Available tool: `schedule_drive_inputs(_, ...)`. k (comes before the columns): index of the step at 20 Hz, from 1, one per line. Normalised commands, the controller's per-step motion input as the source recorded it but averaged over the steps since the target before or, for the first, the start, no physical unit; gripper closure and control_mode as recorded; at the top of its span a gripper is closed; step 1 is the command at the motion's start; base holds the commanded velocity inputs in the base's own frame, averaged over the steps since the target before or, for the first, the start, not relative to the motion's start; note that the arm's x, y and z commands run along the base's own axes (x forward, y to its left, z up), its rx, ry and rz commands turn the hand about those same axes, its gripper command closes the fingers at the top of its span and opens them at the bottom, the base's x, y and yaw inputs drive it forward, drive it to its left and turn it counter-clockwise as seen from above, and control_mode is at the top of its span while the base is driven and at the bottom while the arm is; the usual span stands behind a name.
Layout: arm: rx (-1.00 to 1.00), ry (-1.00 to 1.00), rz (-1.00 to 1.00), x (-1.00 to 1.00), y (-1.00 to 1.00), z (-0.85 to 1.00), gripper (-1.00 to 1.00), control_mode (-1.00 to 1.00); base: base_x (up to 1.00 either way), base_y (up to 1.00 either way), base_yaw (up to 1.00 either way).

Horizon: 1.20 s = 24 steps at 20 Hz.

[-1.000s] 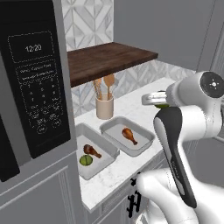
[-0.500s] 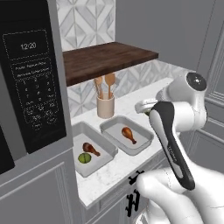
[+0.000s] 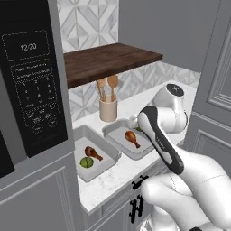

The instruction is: Place one lime and one chicken drumstick in each tupperware on the nearby counter, to pack two identical lunches.

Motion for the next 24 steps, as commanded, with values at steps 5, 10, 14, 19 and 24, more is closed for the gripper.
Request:
schedule_drive_inputs(5, -0.02, 0.15, 0.03, 0.48, 0.01, -0.49, 1.00, -1.00, 0.00, 0.00, 0.00)
schedule_drive_inputs(10, 0.00, 0.07, 0.03, 0.43, 0.00, -0.44, 1.00, -1.00, 0.00, 0.00, 0.00)
schedule_drive_inputs(14, -0.01, 0.04, 0.02, 0.45, 0.00, -0.45, 1.00, -1.00, 0.00, 0.00, 0.00)
schedule_drive_inputs(19, -0.01, 0.00, 0.00, 0.48, 0.00, -0.38, 1.00, -1.00, 0.00, 0.00, 0.00)
schedule_drive_inputs(24, -0.01, 0.00, 0.00, 0.47, 0.00, -0.38, 1.00, -1.00, 0.00, 0.00, 0.00)
